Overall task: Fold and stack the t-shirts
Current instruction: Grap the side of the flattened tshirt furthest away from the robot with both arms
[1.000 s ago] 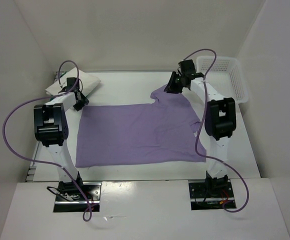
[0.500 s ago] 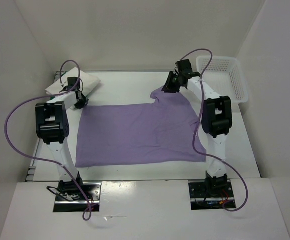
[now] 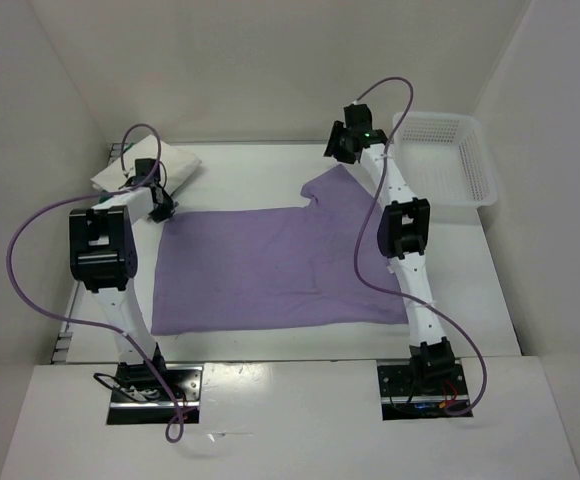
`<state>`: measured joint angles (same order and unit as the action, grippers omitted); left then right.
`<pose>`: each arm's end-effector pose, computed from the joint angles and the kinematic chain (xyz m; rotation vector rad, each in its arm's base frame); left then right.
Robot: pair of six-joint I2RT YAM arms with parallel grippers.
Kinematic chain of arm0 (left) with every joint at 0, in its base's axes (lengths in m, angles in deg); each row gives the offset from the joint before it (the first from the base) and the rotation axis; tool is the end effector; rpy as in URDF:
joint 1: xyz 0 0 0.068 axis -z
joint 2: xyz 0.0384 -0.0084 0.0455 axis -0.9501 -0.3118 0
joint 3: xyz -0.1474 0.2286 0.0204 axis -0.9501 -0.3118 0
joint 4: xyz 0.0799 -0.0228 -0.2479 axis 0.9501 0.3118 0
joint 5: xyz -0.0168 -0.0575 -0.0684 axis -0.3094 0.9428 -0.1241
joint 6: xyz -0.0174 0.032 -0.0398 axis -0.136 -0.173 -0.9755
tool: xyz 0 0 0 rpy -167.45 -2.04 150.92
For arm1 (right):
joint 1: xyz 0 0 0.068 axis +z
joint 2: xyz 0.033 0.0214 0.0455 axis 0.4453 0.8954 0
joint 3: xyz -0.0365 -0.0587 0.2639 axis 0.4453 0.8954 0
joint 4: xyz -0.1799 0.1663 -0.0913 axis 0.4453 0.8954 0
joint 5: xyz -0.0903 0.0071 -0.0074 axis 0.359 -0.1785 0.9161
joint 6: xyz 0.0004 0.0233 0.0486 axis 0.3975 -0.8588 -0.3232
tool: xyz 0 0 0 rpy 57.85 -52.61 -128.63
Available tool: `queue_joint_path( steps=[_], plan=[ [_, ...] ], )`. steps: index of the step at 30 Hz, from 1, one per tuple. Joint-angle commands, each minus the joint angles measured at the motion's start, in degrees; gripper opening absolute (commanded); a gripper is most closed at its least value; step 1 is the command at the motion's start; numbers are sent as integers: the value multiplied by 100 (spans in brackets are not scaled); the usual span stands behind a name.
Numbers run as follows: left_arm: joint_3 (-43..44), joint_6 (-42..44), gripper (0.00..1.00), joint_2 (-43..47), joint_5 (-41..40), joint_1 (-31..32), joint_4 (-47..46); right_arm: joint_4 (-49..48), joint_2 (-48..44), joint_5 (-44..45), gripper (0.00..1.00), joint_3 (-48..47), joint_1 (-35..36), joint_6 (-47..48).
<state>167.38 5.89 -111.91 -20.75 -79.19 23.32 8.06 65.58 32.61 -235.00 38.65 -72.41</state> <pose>0.4324 0.0622 0.1635 -1.0058 2.2198 -0.0181 0.5727 0.1262 0.2015 0.2272 2.3300 0.4015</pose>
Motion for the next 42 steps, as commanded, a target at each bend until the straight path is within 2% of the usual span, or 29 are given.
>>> queue_joint_path(
  steps=[1, 3, 16, 26, 34, 35, 36, 38, 39, 42],
  plan=[
    [-197, 38, 2, 427, 9, -29, -16, 725, 622, 614, 53, -1242, -78, 247],
    [-354, 38, 0, 558, 70, -29, -78, 637, 623, 789, 55, -1033, -78, 334],
    [-522, 38, 0, 761, 255, -29, -130, 576, 896, 1299, 55, -1366, -131, 449],
    [-522, -14, 0, 709, 316, -29, -130, 444, 1132, 931, 53, -1314, -131, 511],
    [-522, -67, 0, 709, 369, -29, -130, 216, 1291, 825, 37, -1314, -131, 336],
    [-522, -67, 0, 709, 369, -29, -130, 215, 1291, 773, 33, -1375, -131, 335],
    [-522, -67, 0, 709, 369, -29, -130, 215, 1291, 773, 22, -1375, -131, 274],
    [-522, -67, 0, 709, 369, -29, -130, 215, 1291, 624, 10, -1445, -131, 274],
    [-522, -67, 0, 709, 421, -29, -130, 215, 1291, 571, 0, -1559, -131, 274],
    [-522, -67, 0, 709, 422, -29, -78, 329, 1143, 570, 0, -1770, -200, 221]
  ],
)
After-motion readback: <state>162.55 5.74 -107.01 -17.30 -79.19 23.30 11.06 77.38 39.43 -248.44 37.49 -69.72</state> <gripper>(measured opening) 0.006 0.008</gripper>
